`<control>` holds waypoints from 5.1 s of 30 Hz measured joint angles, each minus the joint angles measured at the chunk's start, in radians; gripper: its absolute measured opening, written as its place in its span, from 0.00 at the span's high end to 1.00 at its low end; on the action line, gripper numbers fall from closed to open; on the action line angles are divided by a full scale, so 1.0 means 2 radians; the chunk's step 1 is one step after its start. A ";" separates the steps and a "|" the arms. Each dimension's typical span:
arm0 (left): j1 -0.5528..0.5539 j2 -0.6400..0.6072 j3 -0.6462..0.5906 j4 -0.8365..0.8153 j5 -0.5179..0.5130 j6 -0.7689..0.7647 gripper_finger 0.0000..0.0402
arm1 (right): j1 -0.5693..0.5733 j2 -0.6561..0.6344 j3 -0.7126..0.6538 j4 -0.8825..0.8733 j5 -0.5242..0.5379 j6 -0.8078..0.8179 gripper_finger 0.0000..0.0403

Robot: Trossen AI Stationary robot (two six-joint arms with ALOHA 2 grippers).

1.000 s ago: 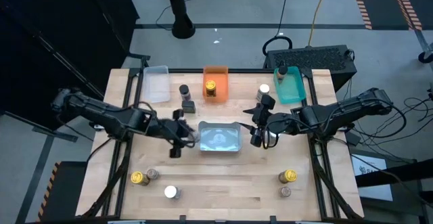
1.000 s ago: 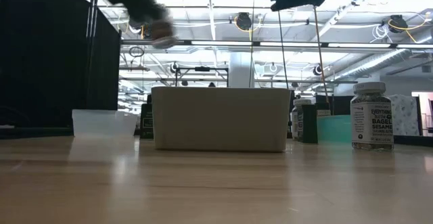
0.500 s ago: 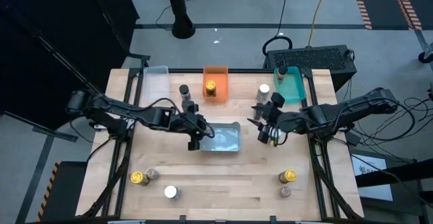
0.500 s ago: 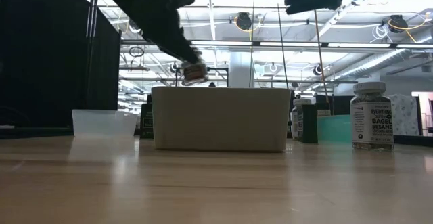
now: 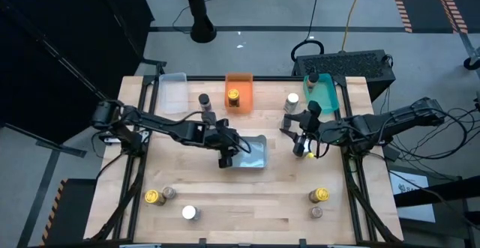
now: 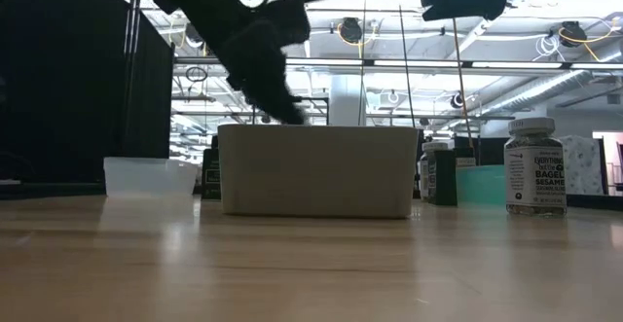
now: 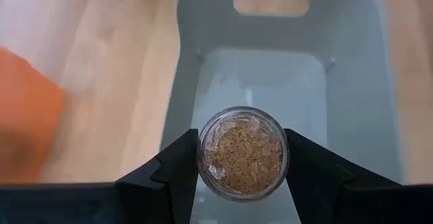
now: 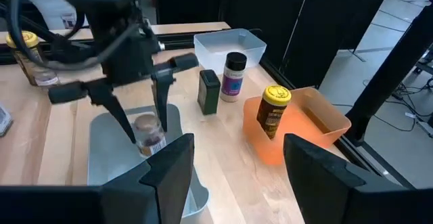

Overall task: Sort spices by type
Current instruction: Put the top brown seasoning bottle into the gray bin, then put the bottom white seasoning bottle into the transparent bin

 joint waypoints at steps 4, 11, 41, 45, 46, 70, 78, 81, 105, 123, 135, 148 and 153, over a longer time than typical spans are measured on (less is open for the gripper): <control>0.000 0.018 0.017 -0.034 0.000 0.005 0.53 | 0.000 0.002 0.000 0.002 -0.001 -0.004 0.48; 0.001 0.019 0.017 -0.043 0.006 0.001 0.53 | 0.000 0.002 0.000 0.002 -0.001 -0.005 0.48; 0.001 0.024 0.016 -0.074 -0.007 -0.013 0.48 | 0.000 0.002 0.000 0.001 0.000 0.000 0.48; 0.001 0.024 0.016 -0.074 -0.007 -0.011 0.48 | 0.000 0.002 0.000 0.001 0.000 0.000 0.48; 0.001 0.024 0.016 -0.074 -0.007 -0.011 0.48 | 0.000 0.002 0.000 0.001 0.000 0.000 0.48; 0.001 0.024 0.016 -0.074 -0.008 0.000 0.41 | 0.000 0.002 0.000 0.001 0.000 0.000 0.48; 0.002 0.024 0.016 -0.069 -0.025 0.000 0.27 | 0.000 0.002 0.000 0.001 0.000 0.002 0.48; 0.002 0.023 0.016 -0.064 -0.025 -0.012 0.26 | 0.000 0.002 0.000 0.001 0.000 0.002 0.48; -0.120 -0.149 0.036 -0.290 0.030 -0.137 0.26 | 0.000 0.002 0.000 0.019 0.013 0.007 0.48; -0.213 -0.153 0.036 -0.381 0.033 -0.223 0.26 | 0.005 0.028 0.000 0.108 0.008 0.015 0.48; -0.205 -0.153 0.036 -0.394 -0.023 -0.220 0.26 | 0.011 0.065 0.039 0.097 0.009 0.000 0.48; -0.200 -0.153 0.036 -0.393 -0.054 -0.242 0.26 | 0.007 0.073 0.059 0.053 0.035 0.001 0.48; -0.200 -0.153 0.036 -0.393 -0.075 -0.211 0.26 | -0.006 0.073 0.067 0.043 0.076 0.006 0.48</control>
